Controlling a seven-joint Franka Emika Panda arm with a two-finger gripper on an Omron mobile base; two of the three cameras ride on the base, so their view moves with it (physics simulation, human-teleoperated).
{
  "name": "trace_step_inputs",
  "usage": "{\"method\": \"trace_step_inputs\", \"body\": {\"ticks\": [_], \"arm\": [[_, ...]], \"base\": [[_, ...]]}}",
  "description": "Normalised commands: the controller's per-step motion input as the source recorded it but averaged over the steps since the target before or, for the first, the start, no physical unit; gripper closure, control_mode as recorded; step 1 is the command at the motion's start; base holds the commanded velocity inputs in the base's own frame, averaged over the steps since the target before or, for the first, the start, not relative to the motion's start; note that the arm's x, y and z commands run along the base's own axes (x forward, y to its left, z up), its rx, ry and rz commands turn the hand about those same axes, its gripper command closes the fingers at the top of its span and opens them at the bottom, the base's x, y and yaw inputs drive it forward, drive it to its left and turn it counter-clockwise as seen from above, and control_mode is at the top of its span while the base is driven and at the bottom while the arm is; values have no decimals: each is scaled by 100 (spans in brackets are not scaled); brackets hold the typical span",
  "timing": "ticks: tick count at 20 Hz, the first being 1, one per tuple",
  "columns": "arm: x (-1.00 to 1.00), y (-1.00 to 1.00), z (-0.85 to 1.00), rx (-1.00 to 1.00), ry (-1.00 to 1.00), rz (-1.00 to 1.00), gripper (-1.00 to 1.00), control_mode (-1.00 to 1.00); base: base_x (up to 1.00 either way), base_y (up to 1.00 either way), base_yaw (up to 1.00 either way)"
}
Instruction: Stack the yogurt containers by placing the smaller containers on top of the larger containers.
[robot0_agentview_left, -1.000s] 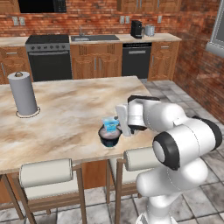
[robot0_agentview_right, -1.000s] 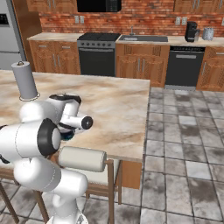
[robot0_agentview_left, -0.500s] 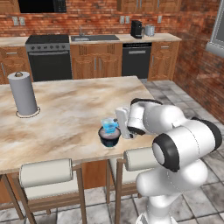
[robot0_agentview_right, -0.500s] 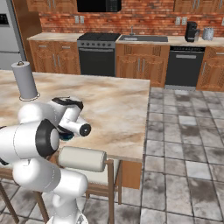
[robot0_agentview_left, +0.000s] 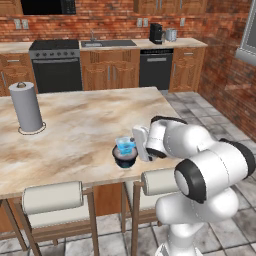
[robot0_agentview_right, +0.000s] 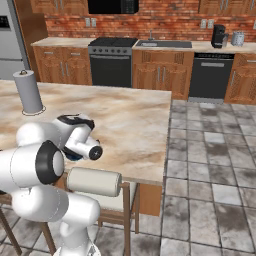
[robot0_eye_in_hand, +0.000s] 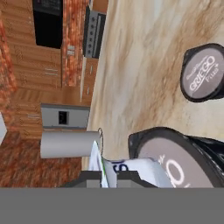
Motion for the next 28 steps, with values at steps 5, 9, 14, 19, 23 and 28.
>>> {"method": "trace_step_inputs", "body": {"ticks": [5,9,14,19,23,28], "arm": [[-9,0,-8,-3,0,0,100,-100],[-1,0,-16,-9,1,0,100,-100],[0,0,-1,-1,0,0,100,-100],[0,0,0,0,0,0,-100,-100],[0,-1,0,0,0,0,-100,-100],[0,-6,0,0,0,0,-100,-100]], "base": [[0,0,0],[0,0,0],[0,0,0],[0,0,0],[0,0,0],[0,0,0]]}}
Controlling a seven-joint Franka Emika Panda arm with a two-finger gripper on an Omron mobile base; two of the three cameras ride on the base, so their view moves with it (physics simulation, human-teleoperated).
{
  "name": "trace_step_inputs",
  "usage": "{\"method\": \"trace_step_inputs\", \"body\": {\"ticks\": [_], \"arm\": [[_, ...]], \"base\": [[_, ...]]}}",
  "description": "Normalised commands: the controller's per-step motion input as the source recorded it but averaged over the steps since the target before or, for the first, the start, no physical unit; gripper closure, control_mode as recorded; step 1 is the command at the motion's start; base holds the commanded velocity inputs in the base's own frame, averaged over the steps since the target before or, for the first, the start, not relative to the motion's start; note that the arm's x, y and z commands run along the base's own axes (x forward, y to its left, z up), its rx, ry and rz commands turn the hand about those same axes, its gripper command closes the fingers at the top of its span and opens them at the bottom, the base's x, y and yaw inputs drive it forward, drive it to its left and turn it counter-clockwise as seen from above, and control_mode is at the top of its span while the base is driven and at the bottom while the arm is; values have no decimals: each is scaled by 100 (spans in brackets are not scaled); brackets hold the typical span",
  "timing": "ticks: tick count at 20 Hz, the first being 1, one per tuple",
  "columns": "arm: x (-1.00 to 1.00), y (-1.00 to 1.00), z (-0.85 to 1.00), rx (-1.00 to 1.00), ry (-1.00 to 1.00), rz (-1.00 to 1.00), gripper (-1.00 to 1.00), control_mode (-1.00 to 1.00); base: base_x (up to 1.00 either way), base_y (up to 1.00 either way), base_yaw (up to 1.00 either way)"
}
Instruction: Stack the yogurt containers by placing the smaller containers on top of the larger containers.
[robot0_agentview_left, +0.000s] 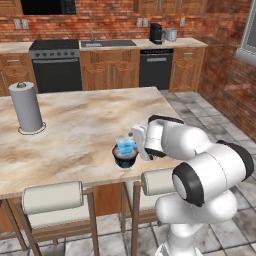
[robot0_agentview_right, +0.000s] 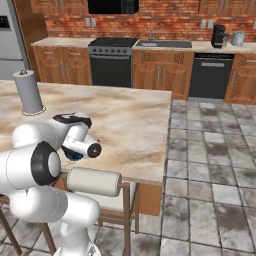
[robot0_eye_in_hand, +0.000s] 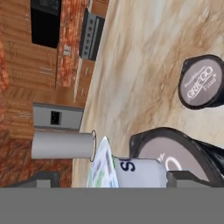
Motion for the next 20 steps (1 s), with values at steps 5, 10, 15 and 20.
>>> {"method": "trace_step_inputs", "body": {"ticks": [5,10,15,20], "arm": [[0,-10,0,0,0,0,-100,-100],[-2,-25,5,1,0,0,-100,-100],[-5,-24,15,1,0,0,-100,-100],[-11,-24,20,0,1,0,-100,-100]], "base": [[0,0,0],[0,0,0],[0,0,0],[0,0,0]]}}
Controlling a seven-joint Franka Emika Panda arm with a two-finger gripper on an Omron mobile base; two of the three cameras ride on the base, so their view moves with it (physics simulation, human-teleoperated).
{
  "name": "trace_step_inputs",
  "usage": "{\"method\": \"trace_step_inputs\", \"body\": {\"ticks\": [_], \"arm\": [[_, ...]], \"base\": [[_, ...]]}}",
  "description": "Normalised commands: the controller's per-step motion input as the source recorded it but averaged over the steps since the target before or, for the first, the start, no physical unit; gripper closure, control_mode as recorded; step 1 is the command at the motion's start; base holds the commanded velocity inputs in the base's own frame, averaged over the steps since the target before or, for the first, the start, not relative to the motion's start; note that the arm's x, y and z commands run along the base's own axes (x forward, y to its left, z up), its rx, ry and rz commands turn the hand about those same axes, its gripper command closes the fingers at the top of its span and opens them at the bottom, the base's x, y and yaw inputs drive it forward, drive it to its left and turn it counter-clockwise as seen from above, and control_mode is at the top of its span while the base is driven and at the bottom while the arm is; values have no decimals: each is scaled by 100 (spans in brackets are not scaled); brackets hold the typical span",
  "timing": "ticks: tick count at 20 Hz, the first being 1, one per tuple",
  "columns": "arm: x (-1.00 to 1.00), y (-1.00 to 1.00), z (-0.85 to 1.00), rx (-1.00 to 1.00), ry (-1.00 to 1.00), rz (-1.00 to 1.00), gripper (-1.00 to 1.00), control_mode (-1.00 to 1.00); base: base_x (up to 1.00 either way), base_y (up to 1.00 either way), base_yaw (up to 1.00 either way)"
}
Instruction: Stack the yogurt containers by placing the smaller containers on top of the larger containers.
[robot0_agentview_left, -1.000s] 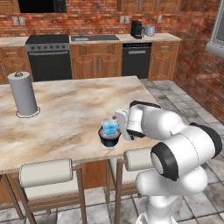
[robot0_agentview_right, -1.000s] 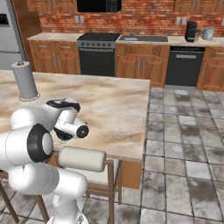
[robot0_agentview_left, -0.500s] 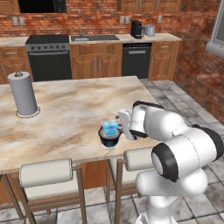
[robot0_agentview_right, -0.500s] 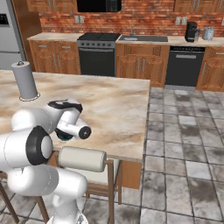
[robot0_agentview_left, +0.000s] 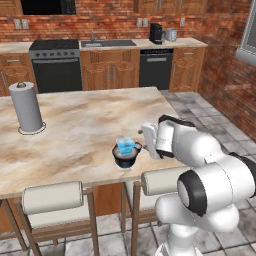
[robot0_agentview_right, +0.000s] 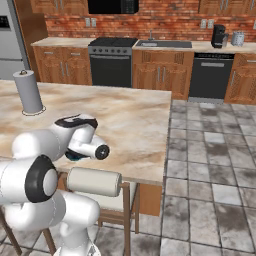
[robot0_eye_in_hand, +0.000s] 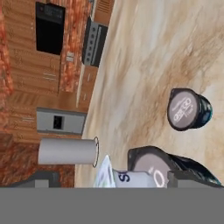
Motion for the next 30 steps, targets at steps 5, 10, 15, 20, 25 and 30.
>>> {"method": "trace_step_inputs", "body": {"ticks": [5,10,15,20,25,30], "arm": [[-18,-20,25,-1,6,0,-100,-100],[-25,-13,25,0,12,0,-100,-100],[-19,-2,24,0,17,0,-100,-100],[-15,0,26,0,19,0,-100,-100],[-9,-8,27,0,16,0,-100,-100],[-3,-16,22,0,14,0,-100,-100]], "base": [[0,0,0],[0,0,0],[0,0,0],[0,0,0],[0,0,0],[0,0,0]]}}
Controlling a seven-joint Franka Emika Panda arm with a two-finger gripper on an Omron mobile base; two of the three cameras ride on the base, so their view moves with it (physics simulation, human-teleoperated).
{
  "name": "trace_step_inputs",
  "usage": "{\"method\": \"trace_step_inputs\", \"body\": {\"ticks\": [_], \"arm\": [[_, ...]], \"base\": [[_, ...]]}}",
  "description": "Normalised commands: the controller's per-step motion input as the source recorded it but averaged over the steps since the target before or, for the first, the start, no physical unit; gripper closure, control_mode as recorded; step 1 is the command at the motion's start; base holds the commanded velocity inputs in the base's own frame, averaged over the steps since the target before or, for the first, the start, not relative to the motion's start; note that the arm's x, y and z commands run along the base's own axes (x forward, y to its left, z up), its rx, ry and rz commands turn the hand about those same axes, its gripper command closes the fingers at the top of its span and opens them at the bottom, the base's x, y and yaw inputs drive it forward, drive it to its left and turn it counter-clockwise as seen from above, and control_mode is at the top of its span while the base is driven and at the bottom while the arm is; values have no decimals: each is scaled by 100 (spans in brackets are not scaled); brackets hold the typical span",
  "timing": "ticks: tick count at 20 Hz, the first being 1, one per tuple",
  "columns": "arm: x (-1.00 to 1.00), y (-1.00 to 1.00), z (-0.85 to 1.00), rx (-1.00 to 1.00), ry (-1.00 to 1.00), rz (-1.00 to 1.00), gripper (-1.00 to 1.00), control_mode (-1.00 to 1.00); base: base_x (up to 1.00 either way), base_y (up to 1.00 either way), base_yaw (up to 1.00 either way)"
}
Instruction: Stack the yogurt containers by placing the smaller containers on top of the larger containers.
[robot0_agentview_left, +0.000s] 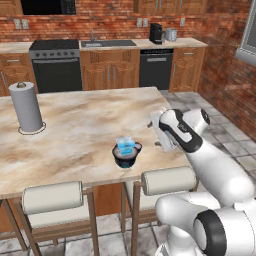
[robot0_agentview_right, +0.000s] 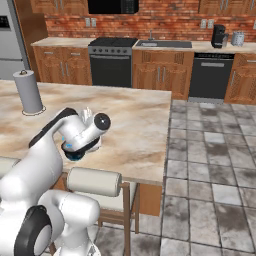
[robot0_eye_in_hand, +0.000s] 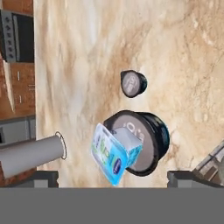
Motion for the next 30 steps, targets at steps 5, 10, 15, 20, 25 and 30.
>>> {"method": "trace_step_inputs", "body": {"ticks": [5,10,15,20,25,30], "arm": [[-2,-18,7,0,14,0,-100,-100],[-2,-14,0,0,17,0,-100,-100],[0,-4,0,-1,16,2,-100,-100],[0,0,-2,-4,15,4,-100,-100],[0,4,-14,-5,12,1,-100,-100],[0,2,-22,-7,7,0,-100,-100]], "base": [[0,0,0],[0,0,0],[0,0,0],[0,0,0],[0,0,0],[0,0,0]]}}
